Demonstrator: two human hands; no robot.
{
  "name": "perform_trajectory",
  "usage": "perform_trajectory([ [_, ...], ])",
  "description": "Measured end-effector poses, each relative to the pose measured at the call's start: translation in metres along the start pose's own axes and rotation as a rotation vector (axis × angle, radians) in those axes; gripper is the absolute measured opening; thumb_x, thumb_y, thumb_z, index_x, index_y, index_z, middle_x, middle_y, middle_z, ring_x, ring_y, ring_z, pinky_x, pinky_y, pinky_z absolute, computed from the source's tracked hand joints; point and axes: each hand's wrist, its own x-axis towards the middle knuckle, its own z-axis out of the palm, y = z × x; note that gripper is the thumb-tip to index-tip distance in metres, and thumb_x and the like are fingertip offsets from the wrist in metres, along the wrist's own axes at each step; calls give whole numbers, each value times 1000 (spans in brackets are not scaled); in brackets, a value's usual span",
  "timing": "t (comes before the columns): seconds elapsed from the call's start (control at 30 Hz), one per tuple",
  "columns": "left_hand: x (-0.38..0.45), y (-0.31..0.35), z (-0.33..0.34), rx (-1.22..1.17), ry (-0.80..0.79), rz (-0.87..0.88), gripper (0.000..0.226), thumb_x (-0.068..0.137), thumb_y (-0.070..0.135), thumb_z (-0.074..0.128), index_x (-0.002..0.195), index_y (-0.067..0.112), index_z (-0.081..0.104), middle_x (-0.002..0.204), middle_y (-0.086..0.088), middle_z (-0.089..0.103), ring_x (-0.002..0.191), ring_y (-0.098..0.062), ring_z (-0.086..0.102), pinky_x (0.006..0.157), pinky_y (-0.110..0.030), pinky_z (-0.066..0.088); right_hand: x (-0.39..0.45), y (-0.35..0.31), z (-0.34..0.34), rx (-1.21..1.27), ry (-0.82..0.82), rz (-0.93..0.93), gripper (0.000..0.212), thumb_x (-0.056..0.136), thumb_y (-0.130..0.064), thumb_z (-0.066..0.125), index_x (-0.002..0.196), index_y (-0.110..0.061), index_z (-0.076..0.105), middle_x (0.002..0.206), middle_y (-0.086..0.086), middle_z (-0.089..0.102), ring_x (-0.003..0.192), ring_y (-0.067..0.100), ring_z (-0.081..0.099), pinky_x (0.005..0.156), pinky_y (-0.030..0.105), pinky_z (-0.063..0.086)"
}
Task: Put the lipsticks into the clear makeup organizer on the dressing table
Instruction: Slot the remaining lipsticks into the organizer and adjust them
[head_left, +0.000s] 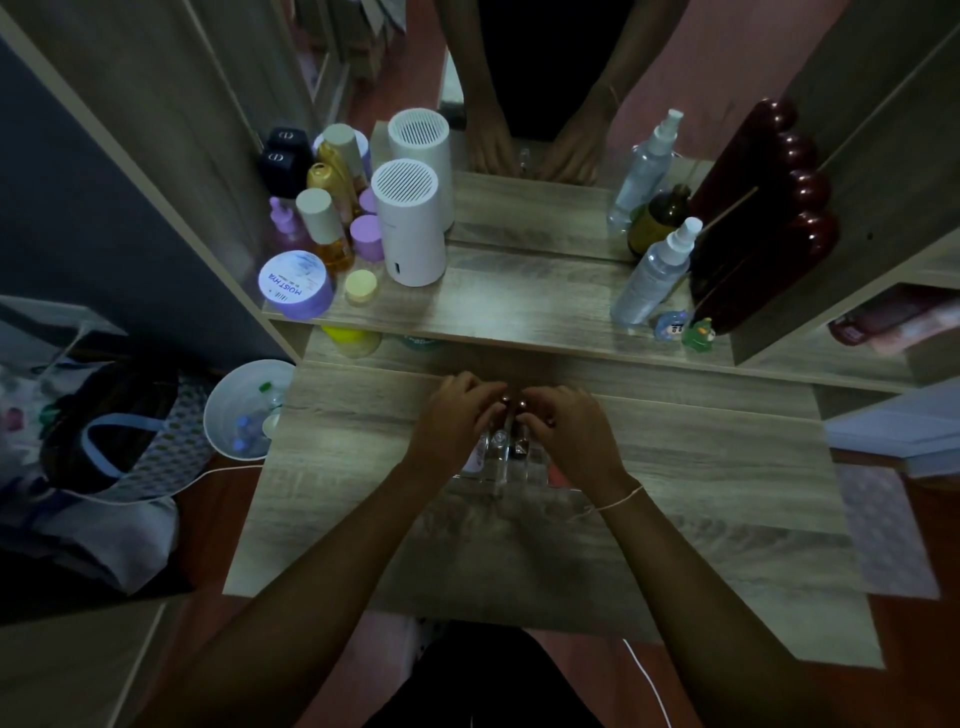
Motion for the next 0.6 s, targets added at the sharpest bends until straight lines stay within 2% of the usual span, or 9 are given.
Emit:
perform_trajectory([
  [0.13,0,0,0,0,-3,11,27,91,13,60,117,11,63,100,-15,61,92,-26,52,72,-26,36,0,0,-2,7,3,20,35,81,-27,71,115,-20,67,102,10,71,96,31,61,87,45,49],
  [0.43,2,1,0,-1,11,39,26,91,15,59,116,11,63,97,-15,62,88,-24,52,71,-24,32,-4,6,-7,13,-2,18,41,81,-27,71,121,-20,63,107,9,69,100,29,60,90,44,48],
  [0.6,3,2,-1,20,7,53,19,91,16,60,108,10,67,96,-13,63,88,-23,52,70,-24,30,-5,11,-14,17,-1,3,45,79,-24,72,123,-19,62,113,8,66,106,28,58,93,41,46],
])
